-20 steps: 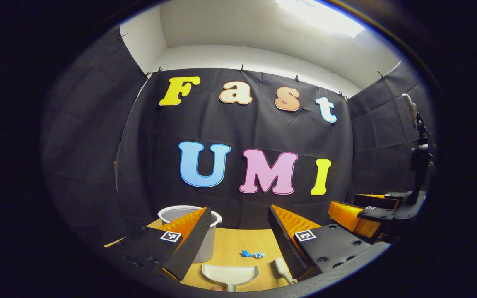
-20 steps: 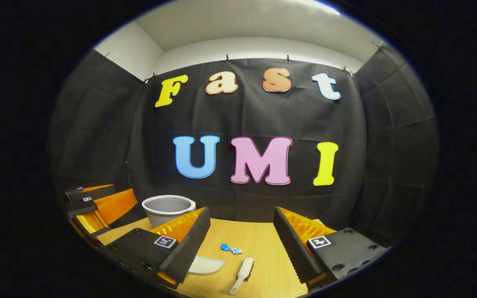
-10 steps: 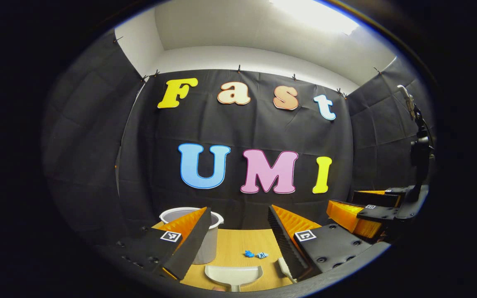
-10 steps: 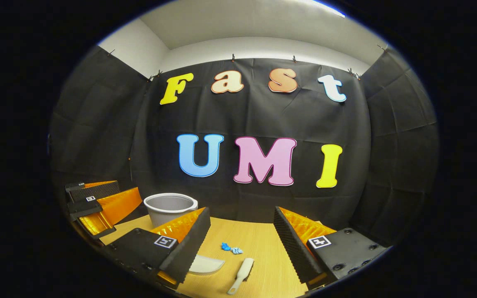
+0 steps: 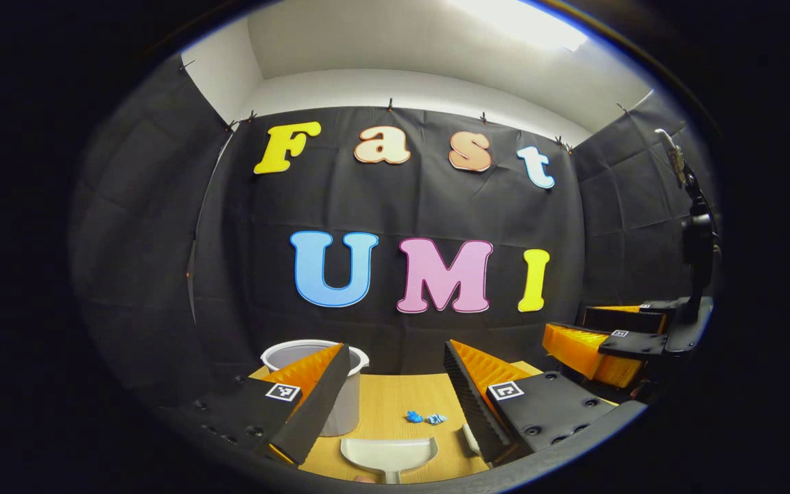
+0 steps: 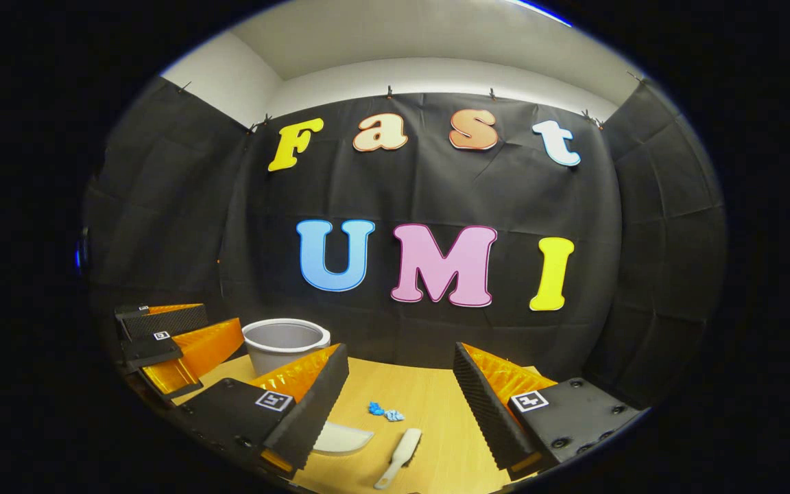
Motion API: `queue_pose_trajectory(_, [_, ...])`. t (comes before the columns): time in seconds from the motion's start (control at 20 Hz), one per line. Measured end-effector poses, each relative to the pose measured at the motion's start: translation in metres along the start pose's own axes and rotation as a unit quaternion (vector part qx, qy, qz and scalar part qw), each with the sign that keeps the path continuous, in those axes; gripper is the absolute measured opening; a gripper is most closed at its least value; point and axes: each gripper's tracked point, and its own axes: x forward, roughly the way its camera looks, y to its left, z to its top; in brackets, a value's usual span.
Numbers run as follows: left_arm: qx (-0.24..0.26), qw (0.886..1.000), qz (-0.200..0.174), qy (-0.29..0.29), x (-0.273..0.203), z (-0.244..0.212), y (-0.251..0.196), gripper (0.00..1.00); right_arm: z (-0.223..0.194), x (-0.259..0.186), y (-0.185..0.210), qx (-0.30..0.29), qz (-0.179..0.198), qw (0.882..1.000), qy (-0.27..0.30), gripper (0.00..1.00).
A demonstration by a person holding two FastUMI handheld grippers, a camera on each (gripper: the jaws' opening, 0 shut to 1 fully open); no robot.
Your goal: Pick up the small broom and dustpan from the desktop, sweep the trash into the dustpan with the broom, and then empty the trash into the garbage bin.
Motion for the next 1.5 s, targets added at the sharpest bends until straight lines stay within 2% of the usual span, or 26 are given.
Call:
queue_pose_trajectory(0.2, [0.008,1.0,-0.022,0.017,0.02,0.003,-0.014,0.82,-0.003,0.016,-0.014,0.016,-0.013,1.0,0.006,0.99])
queue_pose_trajectory(0.35, [0.021,0.999,-0.015,0.021,0.04,0.01,-0.013,0.81,-0.001,0.031,-0.024,0.027,-0.012,1.0,0.01,0.99])
queue_pose_trajectory(0.5, [0.014,1.0,-0.002,0.026,0.05,0.008,-0.009,0.82,-0.001,0.041,-0.04,0.029,-0.021,0.999,0.0,0.99])
queue_pose_trajectory(0.7, [-0.007,0.997,0.023,0.075,0.056,-0.022,0.004,0.82,-0.022,0.051,-0.046,0.031,-0.015,0.999,0.02,0.99])
queue_pose_trajectory(0.8, [-0.012,0.993,0.015,0.115,0.058,-0.048,0.003,0.82,-0.028,0.056,-0.046,0.025,-0.01,0.999,0.026,0.99])
queue_pose_trajectory(0.9, [-0.011,0.985,0.007,0.173,0.058,-0.084,0.007,0.82,-0.035,0.063,-0.046,0.019,-0.009,0.999,0.033,0.99])
queue_pose_trajectory(0.95, [-0.013,0.979,0.008,0.203,0.058,-0.104,0.011,0.82,-0.037,0.065,-0.046,0.018,-0.009,0.999,0.034,0.93])
queue_pose_trajectory(1.05, [-0.02,0.965,0.002,0.262,0.058,-0.141,0.01,0.82,-0.043,0.068,-0.049,0.016,-0.015,0.999,0.036,0.92])
queue_pose_trajectory(1.1, [-0.018,0.954,-0.008,0.298,0.057,-0.163,0.007,0.82,-0.047,0.068,-0.05,0.017,-0.019,0.999,0.04,0.92])
queue_pose_trajectory(1.2, [-0.008,0.915,-0.009,0.404,0.039,-0.206,0.005,0.83,-0.056,0.067,-0.05,0.028,-0.022,0.998,0.05,0.93])
queue_pose_trajectory(1.25, [-0.008,0.898,-0.01,0.439,0.036,-0.223,0.005,0.85,-0.063,0.065,-0.05,0.033,-0.022,0.997,0.059,0.99])
queue_pose_trajectory(1.3, [-0.014,0.886,-0.01,0.464,0.036,-0.237,0.005,0.85,-0.073,0.062,-0.051,0.032,-0.022,0.996,0.074,0.99])
queue_pose_trajectory(1.35, [-0.03,0.871,-0.017,0.49,0.032,-0.254,0.003,0.85,-0.081,0.058,-0.058,0.025,-0.03,0.995,0.087,0.92])
queue_pose_trajectory(1.4, [-0.04,0.854,-0.016,0.518,0.028,-0.269,0.003,0.85,-0.085,0.054,-0.066,0.018,-0.037,0.995,0.092,0.99])
queue_pose_trajectory(1.5, [-0.058,0.823,-0.016,0.565,0.02,-0.287,-0.002,0.85,-0.097,0.046,-0.077,0.018,-0.043,0.994,0.103,0.99])
